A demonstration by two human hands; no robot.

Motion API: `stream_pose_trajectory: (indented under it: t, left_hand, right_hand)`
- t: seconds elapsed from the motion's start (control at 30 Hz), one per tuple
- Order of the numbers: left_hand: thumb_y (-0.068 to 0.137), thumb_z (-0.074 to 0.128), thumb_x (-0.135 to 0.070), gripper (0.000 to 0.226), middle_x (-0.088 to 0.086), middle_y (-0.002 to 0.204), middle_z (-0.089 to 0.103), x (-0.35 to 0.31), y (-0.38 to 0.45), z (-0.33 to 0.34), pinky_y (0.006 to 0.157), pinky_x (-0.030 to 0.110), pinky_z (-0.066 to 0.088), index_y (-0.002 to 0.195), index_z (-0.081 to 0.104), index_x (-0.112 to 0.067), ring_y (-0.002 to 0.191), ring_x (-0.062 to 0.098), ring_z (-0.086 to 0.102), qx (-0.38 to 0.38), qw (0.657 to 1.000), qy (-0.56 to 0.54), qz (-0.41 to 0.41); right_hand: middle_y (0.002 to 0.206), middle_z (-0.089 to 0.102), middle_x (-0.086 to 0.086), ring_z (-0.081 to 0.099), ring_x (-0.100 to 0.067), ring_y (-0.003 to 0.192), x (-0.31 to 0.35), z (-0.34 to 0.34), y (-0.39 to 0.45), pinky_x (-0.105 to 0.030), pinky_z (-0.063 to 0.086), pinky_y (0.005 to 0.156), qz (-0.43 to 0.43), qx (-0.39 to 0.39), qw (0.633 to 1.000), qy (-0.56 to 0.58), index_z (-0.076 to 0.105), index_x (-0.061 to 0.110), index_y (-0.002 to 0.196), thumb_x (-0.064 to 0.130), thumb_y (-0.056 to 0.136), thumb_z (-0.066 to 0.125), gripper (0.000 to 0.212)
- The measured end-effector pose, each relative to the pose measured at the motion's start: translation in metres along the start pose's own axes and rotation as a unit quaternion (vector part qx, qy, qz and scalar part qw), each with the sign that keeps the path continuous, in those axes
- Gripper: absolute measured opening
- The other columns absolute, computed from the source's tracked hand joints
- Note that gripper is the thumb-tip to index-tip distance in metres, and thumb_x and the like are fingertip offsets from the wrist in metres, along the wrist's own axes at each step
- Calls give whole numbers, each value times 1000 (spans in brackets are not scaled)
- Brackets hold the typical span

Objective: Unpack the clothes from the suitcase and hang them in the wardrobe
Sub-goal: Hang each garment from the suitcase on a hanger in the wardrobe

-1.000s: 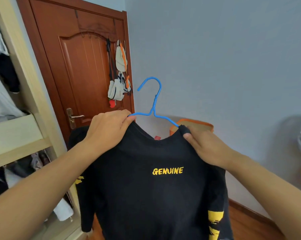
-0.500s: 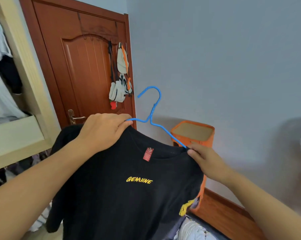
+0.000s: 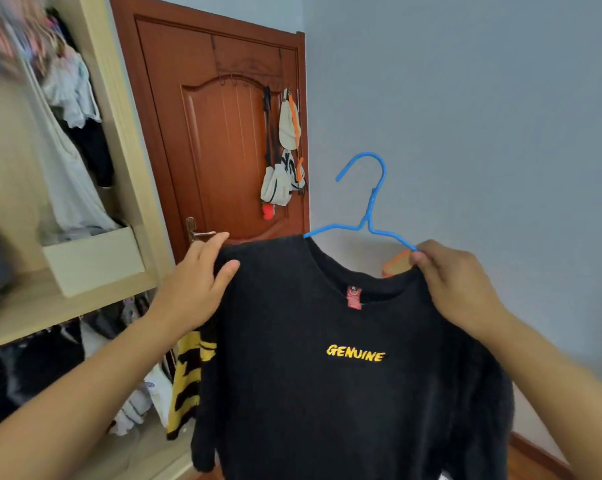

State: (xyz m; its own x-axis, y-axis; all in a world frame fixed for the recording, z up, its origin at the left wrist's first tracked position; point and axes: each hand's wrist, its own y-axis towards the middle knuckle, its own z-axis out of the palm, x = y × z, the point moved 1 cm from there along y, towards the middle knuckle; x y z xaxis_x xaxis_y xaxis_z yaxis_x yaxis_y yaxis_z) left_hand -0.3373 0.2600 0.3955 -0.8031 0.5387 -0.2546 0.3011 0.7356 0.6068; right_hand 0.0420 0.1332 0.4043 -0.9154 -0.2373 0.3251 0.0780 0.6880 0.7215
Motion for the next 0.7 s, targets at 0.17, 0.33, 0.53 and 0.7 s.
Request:
stream_pose_trajectory:
  t: [0.17,0.33,0.53,0.7]
  left_hand:
    - [108,46,-26,15,-8,105,68,34,-14,17,83,13,42,107,61,-31,105,14,62,53,978,-180,-96]
    - [108,41,-35,22,0,120,63,62,10,-26,95,36,43,109,63,-37,118,25,58,14,988,-51,-146]
    - [104,37,-50,27,-13,98,66,-81,-8,-15,76,37,50,119,51,-31,91,11,64,94,989,-9,118]
    - [106,35,-43,26,-6,73,53,-44,7,-41,59,41,48,89,44,-27,66,12,54,13,997,29,76]
  right_hand:
    - [62,55,3,54,-25,59,0,-18,20,-37,43,57,-63,12,997,-53,57,19,88,37,104,38,31]
    - [59,48,18,47,-7,56,-8,-20,10,-31,38,58,-79,34,994,-68,61,24,87,45,100,33,38]
    - [64,56,6,53,-18,63,47,3,16,-23,39,60,-96,80,992,-22,56,21,77,38,102,45,33]
    - [74,63,11,59,-10,72,52,7,33,-29,46,67,-61,205,976,39,62,31,81,37,100,53,22]
